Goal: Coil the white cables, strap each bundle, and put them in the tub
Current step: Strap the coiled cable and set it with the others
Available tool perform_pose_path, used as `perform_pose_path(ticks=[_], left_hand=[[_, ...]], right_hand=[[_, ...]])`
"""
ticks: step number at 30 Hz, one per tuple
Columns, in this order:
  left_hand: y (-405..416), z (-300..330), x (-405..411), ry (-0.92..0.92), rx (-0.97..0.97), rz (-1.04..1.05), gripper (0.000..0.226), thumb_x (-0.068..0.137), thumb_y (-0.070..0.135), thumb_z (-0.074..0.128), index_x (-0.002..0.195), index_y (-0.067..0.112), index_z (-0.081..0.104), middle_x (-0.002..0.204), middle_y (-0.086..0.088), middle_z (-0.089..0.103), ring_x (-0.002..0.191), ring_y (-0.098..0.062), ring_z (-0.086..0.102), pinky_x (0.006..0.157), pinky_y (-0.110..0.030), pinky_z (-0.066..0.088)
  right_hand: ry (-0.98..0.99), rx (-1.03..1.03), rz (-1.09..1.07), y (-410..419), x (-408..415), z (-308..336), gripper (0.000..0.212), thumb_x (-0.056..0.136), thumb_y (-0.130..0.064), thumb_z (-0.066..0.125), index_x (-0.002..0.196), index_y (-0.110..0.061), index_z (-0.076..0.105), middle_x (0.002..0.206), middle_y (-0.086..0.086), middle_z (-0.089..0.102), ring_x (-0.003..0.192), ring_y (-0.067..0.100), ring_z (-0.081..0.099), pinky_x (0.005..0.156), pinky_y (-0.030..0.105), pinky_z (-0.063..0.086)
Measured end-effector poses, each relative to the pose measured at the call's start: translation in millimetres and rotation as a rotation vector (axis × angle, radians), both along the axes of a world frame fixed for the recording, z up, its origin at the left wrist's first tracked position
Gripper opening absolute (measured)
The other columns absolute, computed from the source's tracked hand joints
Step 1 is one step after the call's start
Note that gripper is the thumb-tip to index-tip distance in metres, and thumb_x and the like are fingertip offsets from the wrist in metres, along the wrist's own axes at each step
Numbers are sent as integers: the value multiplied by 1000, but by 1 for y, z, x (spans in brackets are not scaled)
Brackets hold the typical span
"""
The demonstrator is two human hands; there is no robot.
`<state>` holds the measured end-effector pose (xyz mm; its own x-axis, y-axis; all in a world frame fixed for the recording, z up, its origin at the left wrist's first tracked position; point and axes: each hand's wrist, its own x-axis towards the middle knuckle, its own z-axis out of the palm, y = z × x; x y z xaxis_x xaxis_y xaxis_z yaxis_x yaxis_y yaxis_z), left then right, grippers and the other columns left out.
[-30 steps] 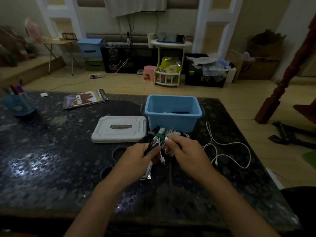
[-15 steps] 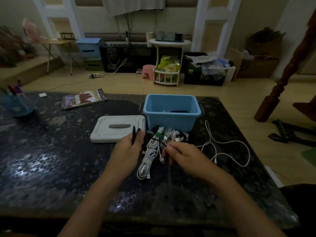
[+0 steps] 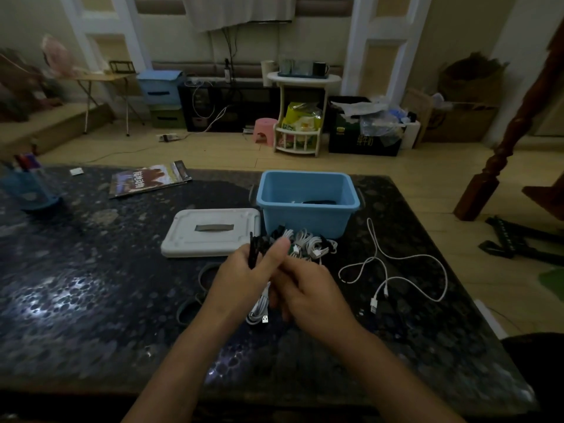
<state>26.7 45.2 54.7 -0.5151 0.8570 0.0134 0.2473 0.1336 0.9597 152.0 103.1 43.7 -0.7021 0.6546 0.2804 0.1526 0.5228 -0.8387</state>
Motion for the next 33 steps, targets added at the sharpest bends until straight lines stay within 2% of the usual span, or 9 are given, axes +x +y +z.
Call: perform_pose_path(ticks=[5, 10, 13, 17, 20, 24, 26, 30, 33], left_hand=[[2, -5, 2, 58, -35, 73, 48, 93, 61, 44, 83, 20, 66, 78, 3, 68, 76, -13, 64, 70, -34, 46], [4, -1, -9, -34, 75, 212, 44, 99, 50, 45, 64, 26, 51, 47, 13, 47, 53, -13, 43, 60, -36, 34], [9, -5, -11, -66, 129, 237, 40, 99, 44, 47, 63, 27, 49, 49, 12, 44, 50, -14, 39, 59, -40, 32], [11, -2, 3, -124, 171, 145, 42, 103, 42, 44, 67, 20, 46, 49, 11, 39, 44, -9, 34, 45, -29, 28], [8, 2, 10, -200, 168, 4, 41, 103, 45, 41, 78, 11, 44, 52, 4, 28, 42, -13, 23, 39, -24, 22], [-2, 15, 3, -313, 84, -177, 49, 93, 56, 41, 73, 11, 46, 51, 1, 24, 40, -11, 18, 41, -20, 17], [-8, 19, -4, -344, 28, -259, 53, 93, 55, 40, 78, 7, 54, 52, -1, 22, 41, -10, 16, 43, -18, 15], [-13, 17, -8, -203, -48, -350, 59, 94, 53, 38, 92, 1, 66, 52, 0, 27, 42, -11, 21, 45, -24, 14], [-6, 9, -5, 289, -89, -267, 65, 85, 65, 32, 95, 15, 71, 52, 8, 53, 48, -4, 48, 48, -27, 36]], right_hand=[[-153, 159, 15, 0, -1, -3, 16, 102, -34, 53, 88, -31, 62, 74, -8, 67, 66, 5, 62, 61, 24, 49], [-292, 247, -1, 5, 7, 0, 25, 103, -40, 47, 89, -23, 60, 79, -7, 65, 75, 10, 59, 70, 34, 49], [-368, 323, 77, -7, -2, -1, 29, 105, -39, 43, 99, -19, 63, 91, 4, 69, 86, 24, 62, 74, 39, 48], [-526, 431, 201, -21, -17, -18, 22, 103, -27, 46, 106, -14, 64, 95, 17, 67, 86, 39, 60, 67, 38, 38], [-612, 430, 208, -14, -21, -31, 24, 103, -27, 47, 104, -11, 65, 94, 18, 68, 86, 39, 61, 70, 41, 43], [-667, 366, 124, 9, -10, -32, 24, 100, -31, 49, 111, -31, 71, 109, 4, 72, 100, 30, 64, 80, 36, 47], [-681, 268, 36, 28, 0, -28, 21, 94, -25, 51, 97, -35, 69, 107, -1, 72, 100, 27, 65, 77, 34, 47], [-479, 26, -218, 62, 17, -22, 40, 101, -35, 50, 63, -23, 57, 70, -6, 65, 76, 18, 62, 71, 33, 46], [-354, -110, -217, 57, 12, -15, 49, 103, -39, 48, 59, -20, 56, 51, -16, 55, 54, 0, 49, 62, 29, 39]])
